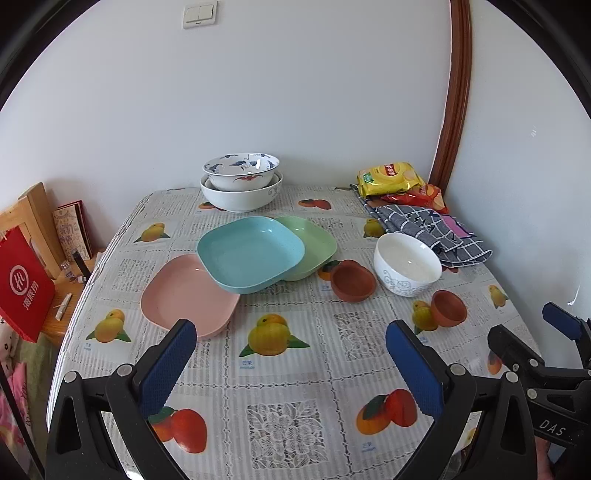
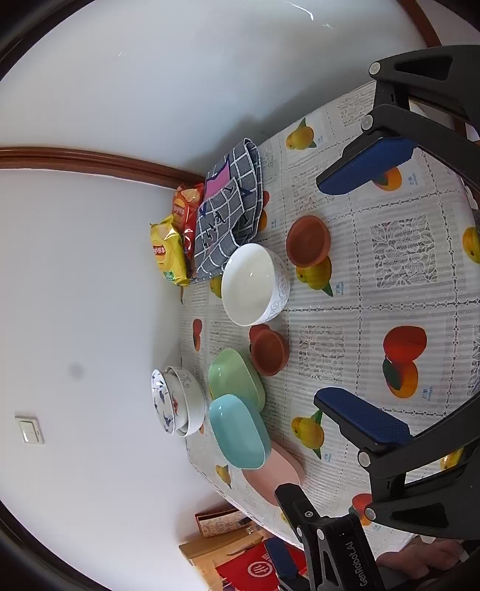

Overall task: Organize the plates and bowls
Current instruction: 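Move both grippers to the light-blue plate rim and close them on it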

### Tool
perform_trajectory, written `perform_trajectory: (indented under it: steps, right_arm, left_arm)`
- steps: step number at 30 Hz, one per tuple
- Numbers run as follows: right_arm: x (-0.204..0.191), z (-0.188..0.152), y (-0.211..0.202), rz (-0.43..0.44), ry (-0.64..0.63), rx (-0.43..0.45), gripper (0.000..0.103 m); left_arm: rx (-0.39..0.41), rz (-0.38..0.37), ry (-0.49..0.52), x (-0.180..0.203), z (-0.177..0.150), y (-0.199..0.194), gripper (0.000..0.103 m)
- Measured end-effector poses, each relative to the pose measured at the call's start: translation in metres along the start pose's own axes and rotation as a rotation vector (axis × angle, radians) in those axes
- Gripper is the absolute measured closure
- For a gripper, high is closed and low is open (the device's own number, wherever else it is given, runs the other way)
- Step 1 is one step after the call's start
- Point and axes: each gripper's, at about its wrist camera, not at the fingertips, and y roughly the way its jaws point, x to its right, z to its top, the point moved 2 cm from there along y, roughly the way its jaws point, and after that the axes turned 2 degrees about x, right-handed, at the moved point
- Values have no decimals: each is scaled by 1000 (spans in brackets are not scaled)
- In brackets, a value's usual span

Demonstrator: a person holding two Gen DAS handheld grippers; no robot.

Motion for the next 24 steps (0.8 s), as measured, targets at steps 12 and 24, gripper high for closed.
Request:
perform_trajectory:
  steps: [12,24]
  right_arm:
    - [-12,25,55,48,35,-58,1]
    - [-45,55,107,137,42,-122,7]
  left_arm:
    - [-74,41,-96,-56,11,54,0]
    - [-94,114,-109,-82,46,96,2]
